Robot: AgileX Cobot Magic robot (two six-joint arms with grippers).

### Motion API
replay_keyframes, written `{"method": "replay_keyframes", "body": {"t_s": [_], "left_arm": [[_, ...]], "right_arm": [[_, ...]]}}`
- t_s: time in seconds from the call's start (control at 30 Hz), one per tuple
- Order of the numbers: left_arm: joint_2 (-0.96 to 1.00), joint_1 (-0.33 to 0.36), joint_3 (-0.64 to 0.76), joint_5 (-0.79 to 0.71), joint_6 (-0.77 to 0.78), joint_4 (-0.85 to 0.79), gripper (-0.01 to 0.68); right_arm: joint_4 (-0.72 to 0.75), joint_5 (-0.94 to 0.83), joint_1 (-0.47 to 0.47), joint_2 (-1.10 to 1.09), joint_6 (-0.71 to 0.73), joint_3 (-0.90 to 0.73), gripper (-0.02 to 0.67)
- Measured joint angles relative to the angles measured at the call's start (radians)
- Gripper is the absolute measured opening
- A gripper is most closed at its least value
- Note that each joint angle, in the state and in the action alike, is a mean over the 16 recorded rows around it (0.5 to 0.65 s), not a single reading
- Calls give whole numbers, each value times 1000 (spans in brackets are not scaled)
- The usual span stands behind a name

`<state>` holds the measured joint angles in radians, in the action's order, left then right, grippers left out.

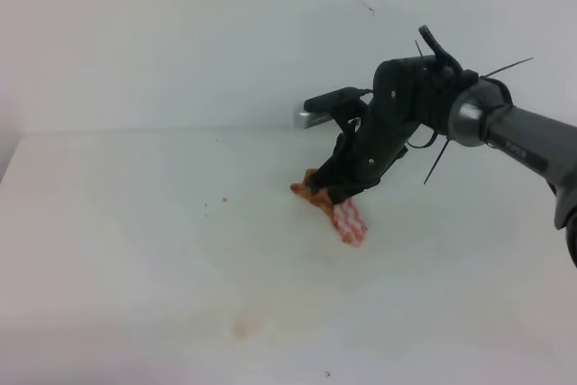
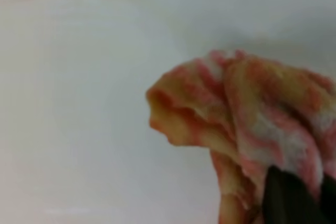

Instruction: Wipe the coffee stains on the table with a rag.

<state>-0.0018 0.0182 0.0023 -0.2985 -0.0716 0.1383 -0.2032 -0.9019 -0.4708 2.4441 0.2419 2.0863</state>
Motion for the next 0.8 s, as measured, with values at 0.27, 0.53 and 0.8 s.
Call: {"method": "replay_keyframes", "body": {"t_s": [0.27,0.53,0.8], "left_arm": [[0,0,0,-1,0,0,-2],[2,0,-2,-4,0,0,-3],[2,0,-2,-4,0,0,-3]], "right_arm": [[53,66,1,-132,26,-98,28],[46,278,2,-373,69,-435,25],[21,526,3,-577,82,-830,15]]}}
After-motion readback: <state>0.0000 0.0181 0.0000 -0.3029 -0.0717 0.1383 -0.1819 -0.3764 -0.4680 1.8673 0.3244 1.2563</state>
